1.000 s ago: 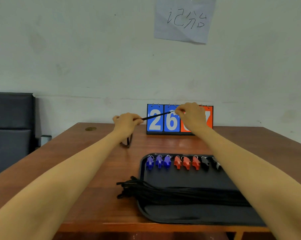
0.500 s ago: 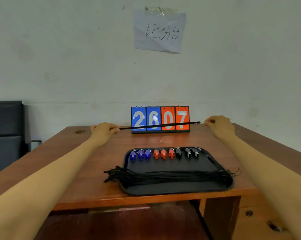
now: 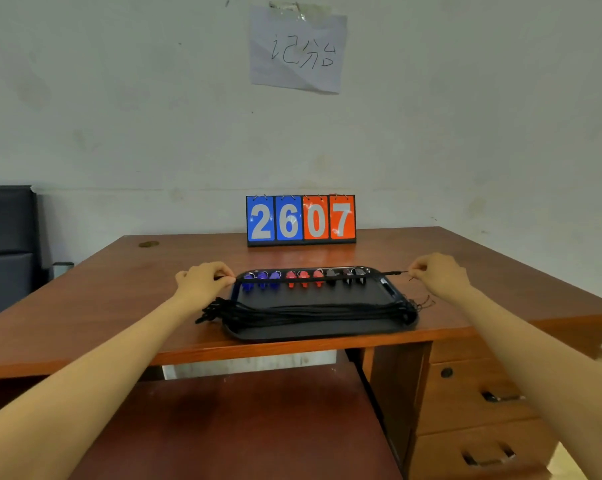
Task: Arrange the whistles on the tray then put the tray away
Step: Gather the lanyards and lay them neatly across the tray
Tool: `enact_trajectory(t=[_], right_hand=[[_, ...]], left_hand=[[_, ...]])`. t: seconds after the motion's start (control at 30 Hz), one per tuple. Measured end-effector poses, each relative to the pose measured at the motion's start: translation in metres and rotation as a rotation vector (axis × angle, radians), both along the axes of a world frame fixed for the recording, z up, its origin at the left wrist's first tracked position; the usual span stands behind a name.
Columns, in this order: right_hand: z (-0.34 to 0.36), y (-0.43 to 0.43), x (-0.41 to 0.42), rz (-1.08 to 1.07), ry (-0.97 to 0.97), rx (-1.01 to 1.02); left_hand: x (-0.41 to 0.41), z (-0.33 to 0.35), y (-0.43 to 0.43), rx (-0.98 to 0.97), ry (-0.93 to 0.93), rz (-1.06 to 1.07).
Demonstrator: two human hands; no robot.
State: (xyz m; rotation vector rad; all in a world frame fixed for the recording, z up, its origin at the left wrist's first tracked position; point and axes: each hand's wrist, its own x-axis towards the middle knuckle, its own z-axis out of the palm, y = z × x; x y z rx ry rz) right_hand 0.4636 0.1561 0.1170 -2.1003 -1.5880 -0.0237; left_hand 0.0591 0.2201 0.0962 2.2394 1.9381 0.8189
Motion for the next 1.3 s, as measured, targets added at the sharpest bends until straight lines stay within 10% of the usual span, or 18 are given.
enact_trajectory(t=[1.3], right_hand=[[-0.037, -0.008, -0.027, 0.276, -0.454, -0.404]], left_hand=[[0.023, -0.023, -0.036, -0.096, 0.528, -0.215]])
